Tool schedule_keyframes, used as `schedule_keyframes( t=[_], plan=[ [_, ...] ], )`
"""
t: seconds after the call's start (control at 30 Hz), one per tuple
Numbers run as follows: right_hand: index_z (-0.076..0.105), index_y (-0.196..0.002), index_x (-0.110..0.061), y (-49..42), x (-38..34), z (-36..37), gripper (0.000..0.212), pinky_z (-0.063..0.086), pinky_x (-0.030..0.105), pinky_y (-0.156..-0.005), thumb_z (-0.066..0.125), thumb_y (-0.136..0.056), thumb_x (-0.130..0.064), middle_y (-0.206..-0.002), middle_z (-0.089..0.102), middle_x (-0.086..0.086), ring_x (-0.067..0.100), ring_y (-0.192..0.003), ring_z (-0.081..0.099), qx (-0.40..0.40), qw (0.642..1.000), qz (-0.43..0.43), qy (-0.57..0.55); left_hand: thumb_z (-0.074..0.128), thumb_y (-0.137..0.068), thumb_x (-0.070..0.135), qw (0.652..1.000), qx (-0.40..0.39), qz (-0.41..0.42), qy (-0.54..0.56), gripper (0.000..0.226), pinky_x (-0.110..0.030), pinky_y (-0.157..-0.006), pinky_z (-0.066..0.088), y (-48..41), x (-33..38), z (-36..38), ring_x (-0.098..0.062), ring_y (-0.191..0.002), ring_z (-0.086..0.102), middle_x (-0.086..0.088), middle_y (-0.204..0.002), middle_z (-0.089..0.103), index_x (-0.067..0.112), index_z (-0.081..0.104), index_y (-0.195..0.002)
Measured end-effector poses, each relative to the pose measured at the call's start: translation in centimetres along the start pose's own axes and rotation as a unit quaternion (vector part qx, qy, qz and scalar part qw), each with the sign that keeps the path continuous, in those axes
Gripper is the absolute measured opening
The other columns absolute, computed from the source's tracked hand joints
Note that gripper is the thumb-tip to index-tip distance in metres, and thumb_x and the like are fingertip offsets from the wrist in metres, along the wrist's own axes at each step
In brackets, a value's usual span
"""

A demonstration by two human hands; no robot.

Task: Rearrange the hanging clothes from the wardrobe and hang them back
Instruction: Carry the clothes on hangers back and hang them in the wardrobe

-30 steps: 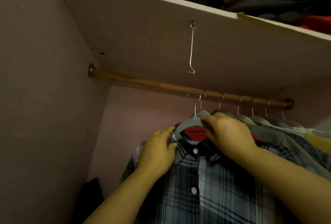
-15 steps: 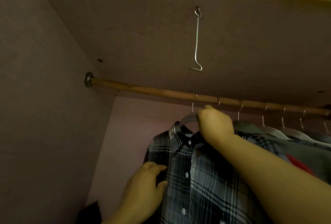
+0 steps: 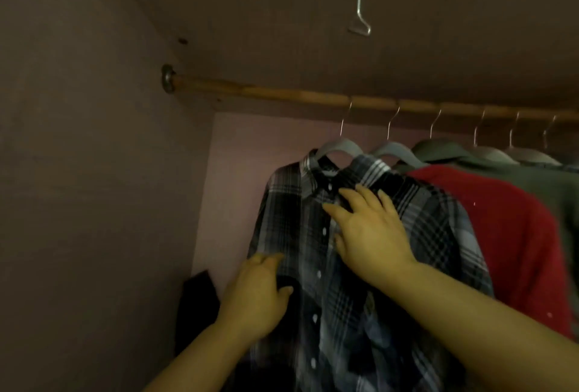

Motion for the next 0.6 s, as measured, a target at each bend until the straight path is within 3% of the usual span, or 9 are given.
schedule_keyframes(
  t=[0.13, 0.3, 0.47, 0.6],
  plan=[
    [0.025, -0.146, -0.028, 6.3, -3.1, 3.8, 0.056, 0.010, 0.040, -0.116, 0.046, -0.094, -0.035, -0.148, 0.027, -0.001, 0.020, -0.138, 0.021, -0.100, 0.993, -0.010, -0.059, 0.054, -0.091, 0.037, 0.997, -0.042, -0.022, -0.067, 0.061, -0.029, -0.102, 0.038, 4.2, -1.3, 0.9, -0.017, -0.126, 0.036, 0.000, -0.141, 0.037, 0.023, 0.028, -0.144],
    [0.018, -0.148, -0.030, 15.1, -7.8, 8.1, 0.059, 0.015, 0.033, -0.114, 0.044, -0.095, -0.039, -0.149, 0.025, -0.005, 0.017, -0.137, 0.023, -0.219, 0.965, -0.025, -0.144, 0.054, -0.089, 0.036, 0.980, -0.116, -0.074, -0.141, 0.059, -0.035, -0.099, 0.036, 12.5, -3.7, 2.9, -0.023, -0.125, 0.036, -0.003, -0.139, 0.037, 0.023, 0.030, -0.142],
    [0.020, -0.147, -0.031, 24.0, -12.9, 8.6, 0.058, 0.022, 0.029, -0.112, 0.045, -0.095, -0.040, -0.145, 0.030, -0.006, 0.017, -0.133, 0.029, -0.288, 0.930, -0.060, -0.220, 0.050, -0.090, 0.037, 0.959, -0.176, -0.154, -0.162, 0.063, -0.033, -0.101, 0.029, 23.7, -4.7, 2.3, -0.024, -0.129, 0.032, -0.004, -0.144, 0.032, 0.022, 0.024, -0.145],
    [0.022, -0.146, -0.032, 31.6, -17.4, 6.9, 0.060, 0.027, 0.032, -0.111, 0.048, -0.094, -0.042, -0.146, 0.030, -0.006, 0.019, -0.132, 0.032, -0.327, 0.900, -0.102, -0.271, 0.048, -0.092, 0.034, 0.940, -0.180, -0.234, -0.171, 0.056, -0.031, -0.100, 0.029, 34.6, -4.0, 0.1, -0.021, -0.127, 0.034, -0.002, -0.142, 0.035, 0.022, 0.028, -0.143]
  ],
)
Point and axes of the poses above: each hand's wrist, its own y-axis away from the middle knuckle, its own z-axis out of the palm, x = y × z, the point moved 9 cm from there along -y, towards the middle knuckle
